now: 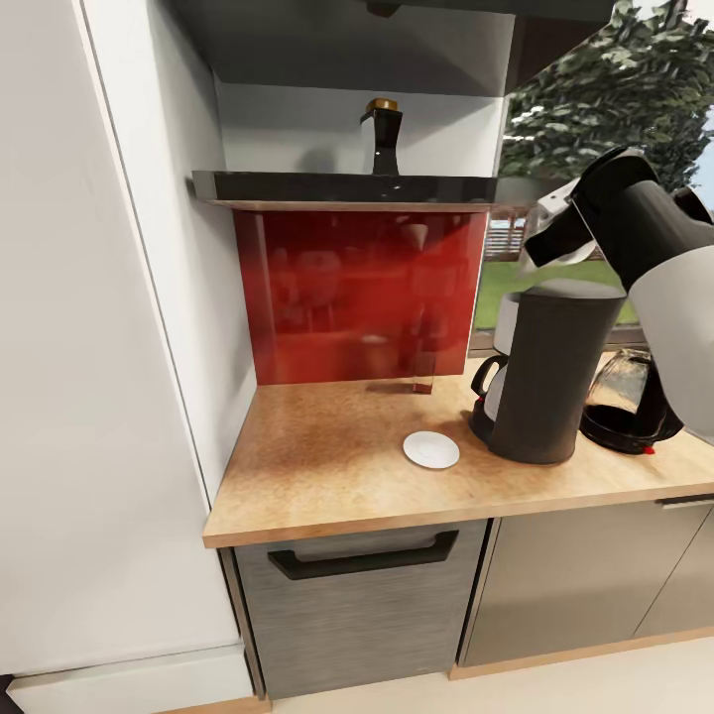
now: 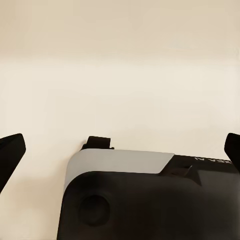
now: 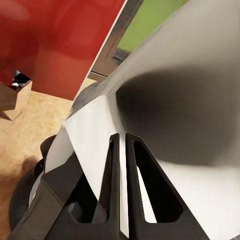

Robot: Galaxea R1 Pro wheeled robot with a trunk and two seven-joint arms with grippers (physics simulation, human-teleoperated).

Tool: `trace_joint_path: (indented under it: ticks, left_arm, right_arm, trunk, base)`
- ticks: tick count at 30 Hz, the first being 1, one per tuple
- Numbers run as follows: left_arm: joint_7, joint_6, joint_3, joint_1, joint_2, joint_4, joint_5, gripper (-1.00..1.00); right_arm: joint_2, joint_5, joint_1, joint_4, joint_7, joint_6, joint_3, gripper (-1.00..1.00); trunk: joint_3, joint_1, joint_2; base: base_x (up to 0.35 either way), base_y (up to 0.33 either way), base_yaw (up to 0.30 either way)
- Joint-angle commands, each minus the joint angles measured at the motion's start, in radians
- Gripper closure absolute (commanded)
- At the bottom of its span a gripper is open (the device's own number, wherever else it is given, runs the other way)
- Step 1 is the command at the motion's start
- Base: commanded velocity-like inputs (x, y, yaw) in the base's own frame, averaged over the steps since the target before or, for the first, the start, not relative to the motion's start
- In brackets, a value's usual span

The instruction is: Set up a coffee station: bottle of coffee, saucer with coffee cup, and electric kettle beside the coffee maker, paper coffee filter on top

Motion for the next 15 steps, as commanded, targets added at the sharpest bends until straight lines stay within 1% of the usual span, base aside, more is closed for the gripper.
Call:
trace_joint_path:
  ticks: [1, 3, 6, 10, 15]
  left_arm:
    - [0.001, -0.001, 0.003, 0.0, -0.001, -0.002, 0.001, -1.0]
    - [0.001, -0.001, 0.003, 0.0, -0.001, -0.002, 0.001, -1.0]
    - [0.001, -0.001, 0.003, 0.0, -0.001, -0.002, 0.001, -1.0]
    - [0.001, -0.001, 0.003, 0.0, -0.001, -0.002, 0.001, -1.0]
    - [0.001, -0.001, 0.003, 0.0, -0.001, -0.002, 0.001, -1.0]
  right_arm:
    - [0.0, 0.013, -0.001, -0.001, 0.009, 0.003, 0.006, 1.0]
    - [0.001, 0.05, -0.002, 0.001, 0.009, 0.003, 0.006, 1.0]
    - [0.002, 0.082, -0.002, 0.006, 0.011, 0.003, 0.006, 1.0]
    - [0.003, 0.099, -0.002, 0.021, 0.013, 0.003, 0.006, 1.0]
    - [0.003, 0.106, -0.002, 0.027, 0.014, 0.003, 0.007, 1.0]
  trunk:
    - [-0.001, 0.0, -0.001]
    - [-0.001, 0.0, -0.001]
    - [-0.001, 0.0, -0.001]
    - [-0.001, 0.0, -0.001]
    - [-0.001, 0.0, -0.001]
  base:
    - [0.0, 0.0, 0.0]
    - [0.0, 0.0, 0.0]
    - [0.0, 0.0, 0.0]
    - [0.0, 0.0, 0.0]
    - [0.0, 0.0, 0.0]
